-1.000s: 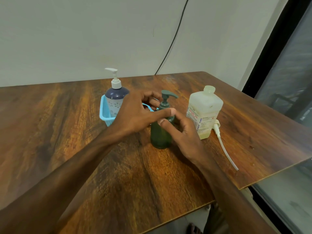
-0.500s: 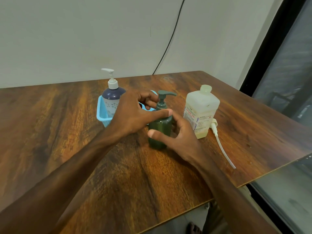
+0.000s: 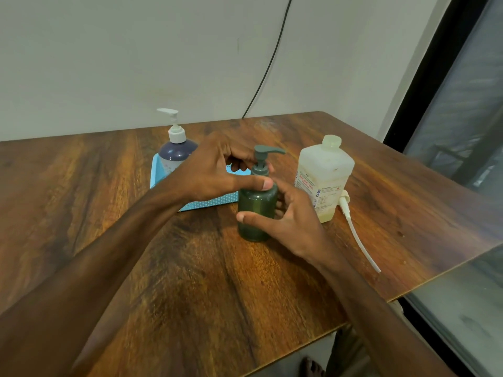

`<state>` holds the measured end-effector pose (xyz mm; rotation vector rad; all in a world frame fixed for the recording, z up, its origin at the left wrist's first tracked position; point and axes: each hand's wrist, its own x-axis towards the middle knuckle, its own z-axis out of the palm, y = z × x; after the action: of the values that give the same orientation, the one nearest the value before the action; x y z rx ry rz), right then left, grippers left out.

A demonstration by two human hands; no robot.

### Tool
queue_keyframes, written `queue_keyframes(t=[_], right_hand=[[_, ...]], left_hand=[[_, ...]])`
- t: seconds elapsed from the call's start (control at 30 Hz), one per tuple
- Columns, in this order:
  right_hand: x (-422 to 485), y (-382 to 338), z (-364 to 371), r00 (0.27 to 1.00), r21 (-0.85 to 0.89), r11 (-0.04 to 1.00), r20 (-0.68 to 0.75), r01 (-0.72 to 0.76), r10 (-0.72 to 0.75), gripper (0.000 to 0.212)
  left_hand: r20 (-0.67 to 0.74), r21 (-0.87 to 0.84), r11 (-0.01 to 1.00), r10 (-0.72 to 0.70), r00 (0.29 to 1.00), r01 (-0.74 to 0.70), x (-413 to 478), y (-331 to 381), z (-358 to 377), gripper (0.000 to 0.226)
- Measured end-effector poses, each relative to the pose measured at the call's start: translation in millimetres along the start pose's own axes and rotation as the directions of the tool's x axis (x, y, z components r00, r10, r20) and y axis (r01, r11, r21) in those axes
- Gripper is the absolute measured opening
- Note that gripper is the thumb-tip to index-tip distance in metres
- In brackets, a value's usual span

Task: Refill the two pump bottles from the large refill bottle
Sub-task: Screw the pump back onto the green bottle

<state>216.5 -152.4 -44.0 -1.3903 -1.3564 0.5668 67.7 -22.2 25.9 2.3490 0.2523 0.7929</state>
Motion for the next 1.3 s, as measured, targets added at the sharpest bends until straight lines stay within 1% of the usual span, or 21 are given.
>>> queue_keyframes(t=[0.13,0.23,0.33,0.4,0.47,0.53,0.67,0.73,0.77,0.87,0.93,1.0,1.07,1.2,1.3], right_hand=[[-1,-1,0,0.999,0.032,0.999,0.021,-0.034,0.034,0.066],[-1,-1,-1,0.999,0.027,0.998,0.025,-0.049,0.049,0.068],[-1,-2,-1,0.996,0.009,0.997,0.037,-0.076,0.076,0.071],[-2,-3,0,0.995,-0.022,0.995,0.021,-0.092,0.093,0.071],[-3,-6,1,0.996,-0.083,0.993,-0.018,-0.089,0.088,0.071],[-6,-12,3,0.996,-0.163,0.983,-0.042,-0.082,0.076,0.067],[-10,-31,3,0.991,-0.190,0.977,-0.108,-0.100,0.081,0.064],[-5,-44,3,0.987,-0.202,0.977,-0.155,-0.064,0.032,0.069],[-1,-52,4,0.983,-0.208,0.978,-0.181,-0.029,-0.009,0.071],[22,-76,9,0.961,-0.188,0.981,-0.256,0.053,-0.101,0.064],[44,-85,15,0.944,-0.219,0.974,-0.306,0.053,-0.120,0.058],[67,-86,21,0.938,-0.246,0.969,-0.325,0.041,-0.122,0.061],[86,-81,27,0.943,-0.246,0.969,-0.319,0.014,-0.095,0.062],[114,-57,37,0.952,-0.210,0.976,-0.305,-0.052,-0.015,0.052],[126,-32,46,0.949,-0.211,0.971,-0.311,-0.114,0.044,0.055]], left_hand=[[0.063,0.028,1.000,-0.011,0.998,0.009,3,0,-6,0.032],[0.060,0.055,0.998,-0.040,0.997,0.037,2,1,-6,0.035],[-0.002,0.081,0.994,-0.072,0.997,0.072,-3,1,-2,0.039],[-0.068,0.170,0.981,-0.084,0.994,0.094,-10,0,1,0.043],[-0.125,0.256,0.960,-0.085,0.989,0.115,-20,0,5,0.048],[-0.165,0.297,0.941,-0.115,0.980,0.160,-35,2,7,0.052],[-0.219,0.310,0.915,-0.197,0.956,0.259,-64,0,8,0.045],[-0.239,0.364,0.872,-0.251,0.938,0.326,-72,-6,9,0.039],[-0.246,0.400,0.849,-0.263,0.933,0.345,-74,-8,10,0.039],[-0.245,0.496,0.794,-0.262,0.933,0.353,-73,-14,12,0.046],[-0.231,0.545,0.767,-0.250,0.940,0.338,-71,-18,12,0.045],[-0.210,0.563,0.759,-0.254,0.944,0.329,-72,-19,13,0.043],[-0.210,0.573,0.751,-0.252,0.945,0.327,-74,-21,12,0.043],[-0.208,0.599,0.737,-0.234,0.950,0.313,-76,-27,10,0.040],[-0.204,0.616,0.728,-0.222,0.954,0.301,-76,-30,12,0.044]])
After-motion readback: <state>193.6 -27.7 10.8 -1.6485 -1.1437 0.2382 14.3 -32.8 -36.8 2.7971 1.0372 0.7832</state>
